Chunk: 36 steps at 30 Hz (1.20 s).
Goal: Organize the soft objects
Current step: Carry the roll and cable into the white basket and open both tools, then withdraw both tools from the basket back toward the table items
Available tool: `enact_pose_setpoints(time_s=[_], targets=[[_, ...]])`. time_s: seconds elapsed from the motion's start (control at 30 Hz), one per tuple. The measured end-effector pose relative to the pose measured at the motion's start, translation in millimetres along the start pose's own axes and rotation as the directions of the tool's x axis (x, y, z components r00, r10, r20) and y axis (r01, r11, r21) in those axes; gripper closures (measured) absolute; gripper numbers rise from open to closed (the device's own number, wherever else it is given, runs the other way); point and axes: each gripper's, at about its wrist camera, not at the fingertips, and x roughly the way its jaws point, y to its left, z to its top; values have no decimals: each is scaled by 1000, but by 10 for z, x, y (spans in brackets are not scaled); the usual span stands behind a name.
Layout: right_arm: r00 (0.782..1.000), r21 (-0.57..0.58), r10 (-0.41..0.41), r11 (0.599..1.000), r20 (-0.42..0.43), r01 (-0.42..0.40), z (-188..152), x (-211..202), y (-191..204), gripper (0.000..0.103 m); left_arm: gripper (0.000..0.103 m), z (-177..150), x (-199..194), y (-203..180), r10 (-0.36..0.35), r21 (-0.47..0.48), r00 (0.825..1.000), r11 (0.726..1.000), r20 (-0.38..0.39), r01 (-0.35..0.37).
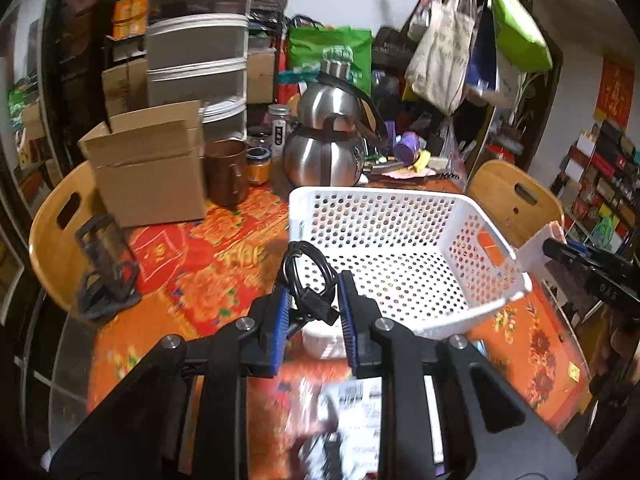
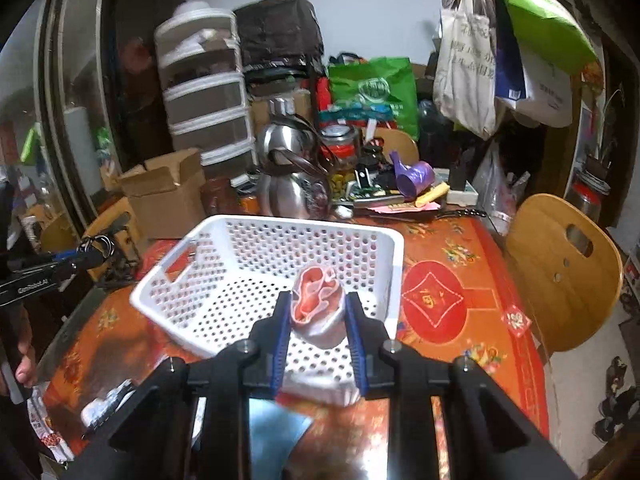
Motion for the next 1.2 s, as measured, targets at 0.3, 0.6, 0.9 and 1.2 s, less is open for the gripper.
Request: enact_pose_setpoints(time_s=[0.3,0.6,0.9,1.2], targets=[[995,-39,-30,999,-94,27,85,701,31,78,82,413,834,-358,-24,1,992,1000,-127,24],[994,-20,2,1000,-105,-4,-6,869,20,78,82,309,1112,-482,-24,6,985,1000,-172,25],[997,-15,15,1000,-80,-17,-18,863,-10,35,22,208,1029,-449,-6,20,993,1000,-115,8],[998,-8,-13,1000,-55,12,-1,787,-46,32,22,163,880,-509,-6,41,995,999,-104,11]])
